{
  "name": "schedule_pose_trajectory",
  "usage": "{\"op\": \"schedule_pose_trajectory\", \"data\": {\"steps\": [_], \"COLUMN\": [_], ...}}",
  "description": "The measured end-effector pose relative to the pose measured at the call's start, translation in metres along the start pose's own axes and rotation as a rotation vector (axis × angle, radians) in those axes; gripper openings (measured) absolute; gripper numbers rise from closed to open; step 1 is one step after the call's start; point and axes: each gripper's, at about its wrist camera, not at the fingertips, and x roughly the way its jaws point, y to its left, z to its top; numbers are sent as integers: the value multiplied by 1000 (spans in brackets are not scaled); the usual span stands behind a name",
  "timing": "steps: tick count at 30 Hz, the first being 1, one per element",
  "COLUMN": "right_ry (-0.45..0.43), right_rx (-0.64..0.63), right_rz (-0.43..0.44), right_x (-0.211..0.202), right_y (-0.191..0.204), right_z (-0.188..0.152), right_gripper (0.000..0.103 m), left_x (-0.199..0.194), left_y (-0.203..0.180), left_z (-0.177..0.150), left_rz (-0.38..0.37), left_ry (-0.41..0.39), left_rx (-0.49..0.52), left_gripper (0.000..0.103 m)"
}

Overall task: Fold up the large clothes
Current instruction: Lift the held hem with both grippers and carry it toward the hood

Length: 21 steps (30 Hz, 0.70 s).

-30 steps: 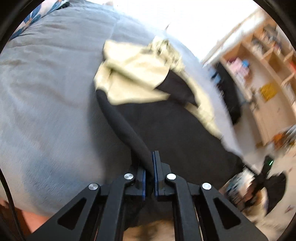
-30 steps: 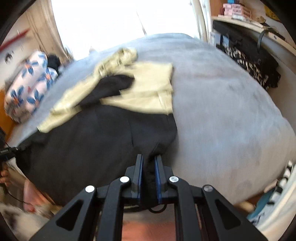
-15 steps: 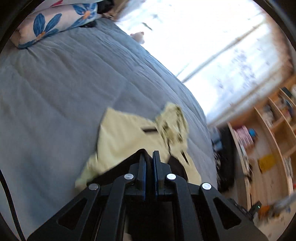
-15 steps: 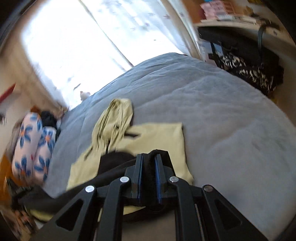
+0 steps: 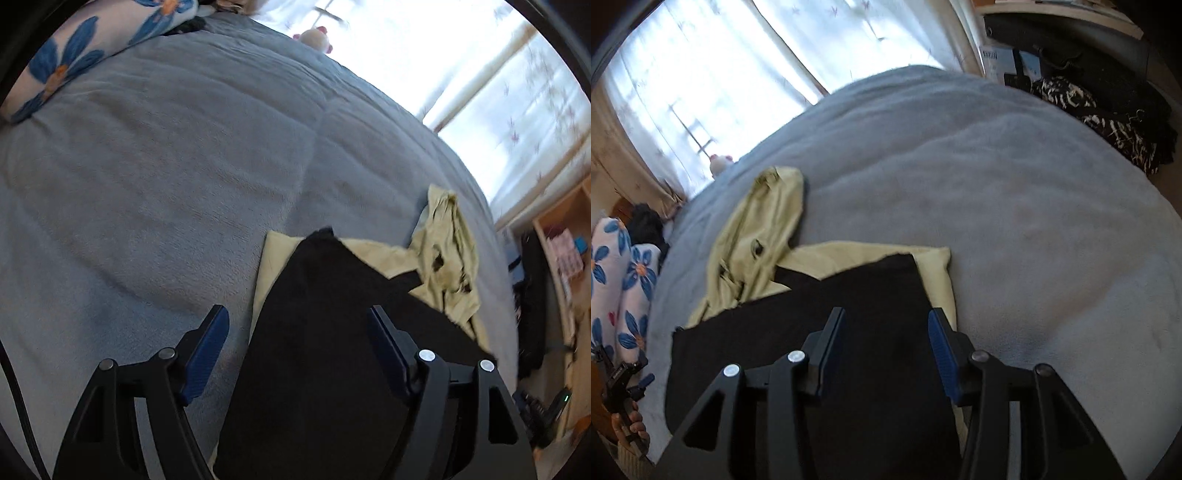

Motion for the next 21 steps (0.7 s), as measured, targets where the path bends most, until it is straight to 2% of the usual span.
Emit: {"op": "schedule_pose_trajectory", "data": {"steps": [5, 11, 14, 15, 17, 19, 21], "right_ry": [61, 91, 108, 107, 79, 53, 5], "right_rx": [-62, -93, -95, -101, -148, -187, -207], "right_rz": [-61, -115, -110, -101, -141, -179, -204], "right_x": [41, 74, 87, 89, 89, 86, 76], "right_y": [4, 5, 5, 6, 13, 22, 27], "right_z": [0, 11, 11, 10, 4, 0, -4], "right_gripper": [46, 46, 46, 45, 18, 11, 9], "left_x": [41, 78, 92, 96, 95, 93, 84], "left_y": [-12, -28, -31, -33, -34, -38, -37], "left_z": [0, 12, 16, 17, 15, 12, 9], "left_rz": [44, 115, 138, 143, 164, 191, 180], "left_ry": [64, 82, 90, 90, 82, 46, -2], "left_rx": [118, 214, 235, 243, 267, 288, 284], "left_gripper": [47, 46, 46, 38, 19, 11, 7]}}
